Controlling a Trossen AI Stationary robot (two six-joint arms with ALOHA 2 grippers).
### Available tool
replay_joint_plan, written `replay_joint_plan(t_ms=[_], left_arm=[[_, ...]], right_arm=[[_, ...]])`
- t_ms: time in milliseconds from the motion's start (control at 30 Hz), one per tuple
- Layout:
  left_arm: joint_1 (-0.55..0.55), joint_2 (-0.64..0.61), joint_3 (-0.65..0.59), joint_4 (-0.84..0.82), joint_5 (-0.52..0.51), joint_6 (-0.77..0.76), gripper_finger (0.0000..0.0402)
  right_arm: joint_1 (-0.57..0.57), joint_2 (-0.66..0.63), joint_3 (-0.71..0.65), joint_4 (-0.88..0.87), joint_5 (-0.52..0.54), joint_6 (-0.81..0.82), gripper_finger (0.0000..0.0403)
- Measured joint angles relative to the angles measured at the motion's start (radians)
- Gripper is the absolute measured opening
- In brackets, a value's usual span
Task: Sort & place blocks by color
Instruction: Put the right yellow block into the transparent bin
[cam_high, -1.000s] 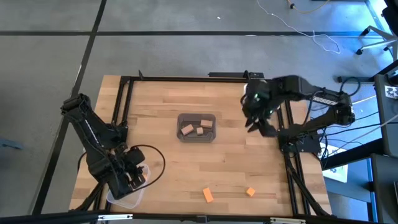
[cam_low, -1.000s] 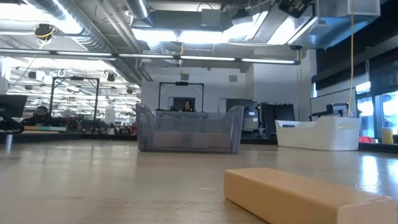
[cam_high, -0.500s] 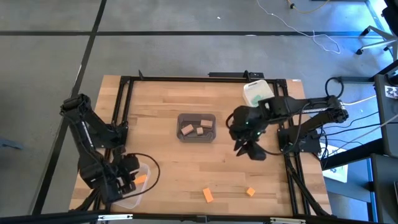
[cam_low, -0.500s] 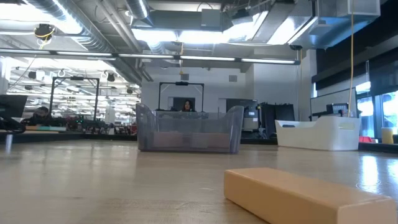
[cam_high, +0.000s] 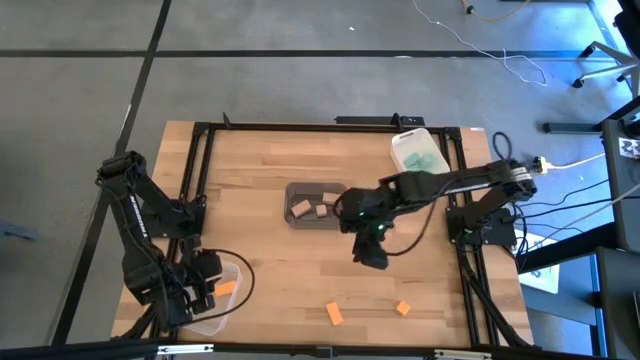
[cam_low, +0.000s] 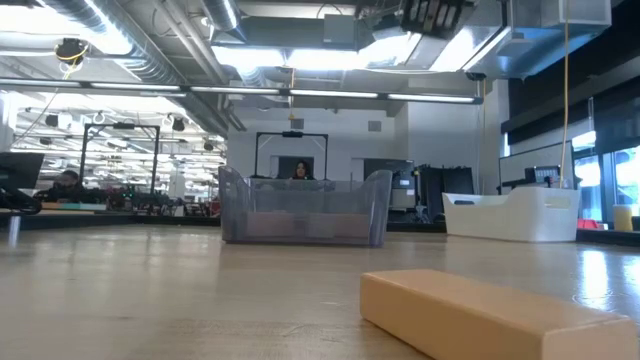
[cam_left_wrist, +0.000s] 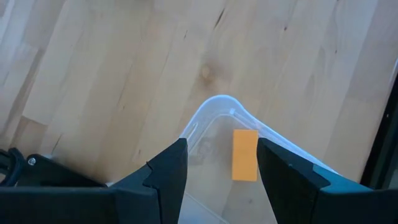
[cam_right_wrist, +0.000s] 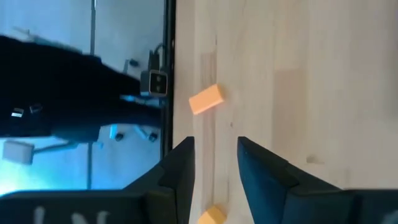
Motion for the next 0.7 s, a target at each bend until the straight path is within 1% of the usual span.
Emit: replay_joint_plan(t_ms=[267,333,400,467,567,700], left_arm=[[0.000,0.000,0.000,0.000,0.000,0.001,0.0183],[0.000,0.000,0.000,0.000,0.000,0.001,0.0183],[0.000,0.000,0.000,0.000,0.000,0.001,0.0183],[0.000,0.000,0.000,0.000,0.000,0.001,0.0183],[0.000,0.000,0.000,0.000,-0.001,0.001,0.0183],[0.000,0.000,0.000,0.001,-0.001,0.001,0.0183]], right_arm=[[0.043,0.124,0.000,-0.023,-0.104,-0.028,0.0120],[0.067,0.148,0.000,-0.049,-0.109,-0.068,0.0120],[0.096,0.166,0.000,-0.076,-0.106,-0.154,0.0120],[0.131,0.180,0.000,-0.135,-0.079,-0.257,0.0120],[0.197,0.194,0.000,-0.190,-0.009,-0.391,0.0120],[0.288,0.216,0.000,-0.205,0.049,-0.456,0.0120]])
